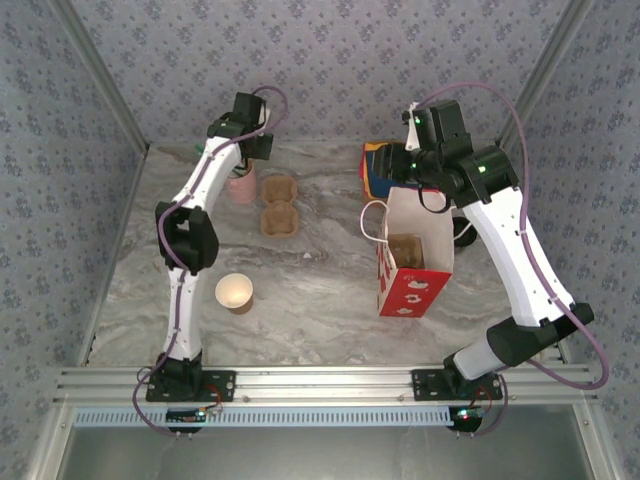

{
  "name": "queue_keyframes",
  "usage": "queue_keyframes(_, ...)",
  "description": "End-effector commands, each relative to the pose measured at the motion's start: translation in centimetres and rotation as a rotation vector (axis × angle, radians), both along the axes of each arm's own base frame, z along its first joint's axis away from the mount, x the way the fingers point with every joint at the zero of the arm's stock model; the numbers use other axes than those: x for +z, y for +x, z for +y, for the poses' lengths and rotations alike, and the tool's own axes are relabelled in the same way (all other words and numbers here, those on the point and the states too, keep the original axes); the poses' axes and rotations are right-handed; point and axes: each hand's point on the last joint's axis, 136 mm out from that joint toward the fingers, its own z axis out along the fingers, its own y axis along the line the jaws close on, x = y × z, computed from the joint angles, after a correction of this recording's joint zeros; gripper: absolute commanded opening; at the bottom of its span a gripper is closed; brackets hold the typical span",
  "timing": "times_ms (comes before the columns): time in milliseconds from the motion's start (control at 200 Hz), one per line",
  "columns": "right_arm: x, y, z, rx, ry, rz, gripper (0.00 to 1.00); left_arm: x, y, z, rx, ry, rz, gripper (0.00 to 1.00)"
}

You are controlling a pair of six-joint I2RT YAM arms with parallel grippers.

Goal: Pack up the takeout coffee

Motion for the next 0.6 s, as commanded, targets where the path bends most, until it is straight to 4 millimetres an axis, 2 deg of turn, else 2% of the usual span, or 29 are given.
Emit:
queue_keyframes(0,0.2,-0.4,-0.4,-0.009,0.01,0.005,0.52,4.0,-0.6,-0.3,-0.008,0.01,-0.068,0.0)
queue_keyframes(595,0.2,-0.8,-0.9,-0.02,0.014,-0.019,0.53,14.0,-5.6,1.6,0.036,-0.001,-0.21,0.0)
